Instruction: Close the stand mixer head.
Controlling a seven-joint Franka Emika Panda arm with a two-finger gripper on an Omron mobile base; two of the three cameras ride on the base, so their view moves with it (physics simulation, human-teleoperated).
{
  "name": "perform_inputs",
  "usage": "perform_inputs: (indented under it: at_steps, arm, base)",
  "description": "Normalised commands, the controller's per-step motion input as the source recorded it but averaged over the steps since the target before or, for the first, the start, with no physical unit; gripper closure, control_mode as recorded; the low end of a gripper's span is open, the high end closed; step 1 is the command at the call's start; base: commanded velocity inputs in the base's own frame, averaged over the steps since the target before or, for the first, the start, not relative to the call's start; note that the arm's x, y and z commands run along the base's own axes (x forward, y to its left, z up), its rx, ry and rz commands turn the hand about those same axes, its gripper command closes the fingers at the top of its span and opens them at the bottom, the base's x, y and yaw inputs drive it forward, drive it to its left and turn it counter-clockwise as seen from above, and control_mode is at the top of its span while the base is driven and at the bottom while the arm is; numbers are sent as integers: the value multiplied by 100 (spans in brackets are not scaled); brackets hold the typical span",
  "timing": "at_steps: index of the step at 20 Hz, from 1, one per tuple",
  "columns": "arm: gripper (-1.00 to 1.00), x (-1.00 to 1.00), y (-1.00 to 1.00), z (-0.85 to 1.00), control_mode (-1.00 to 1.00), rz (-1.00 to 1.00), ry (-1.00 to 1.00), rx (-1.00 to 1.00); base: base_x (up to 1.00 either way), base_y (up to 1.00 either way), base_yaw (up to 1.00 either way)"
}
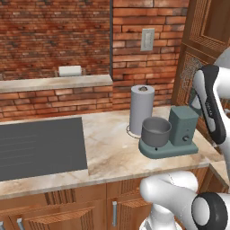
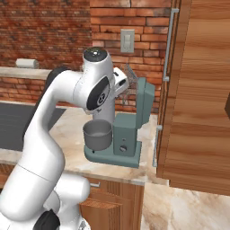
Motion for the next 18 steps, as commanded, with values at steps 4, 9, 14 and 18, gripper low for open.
perform_inputs:
  at_steps: [4, 9, 14, 18]
  arm:
    - [-100, 0, -21, 30, -100, 10, -18, -42]
    - [-100, 9, -67, 22, -100, 7, -7, -23]
    - [-100, 34, -76, 8, -100, 6, 0, 0]
    - [-100, 62, -55, 1, -100, 10, 1, -7]
  base:
    - [0, 0, 0]
    - [0, 0, 0]
    - [0, 0, 0]
    - [0, 0, 0]
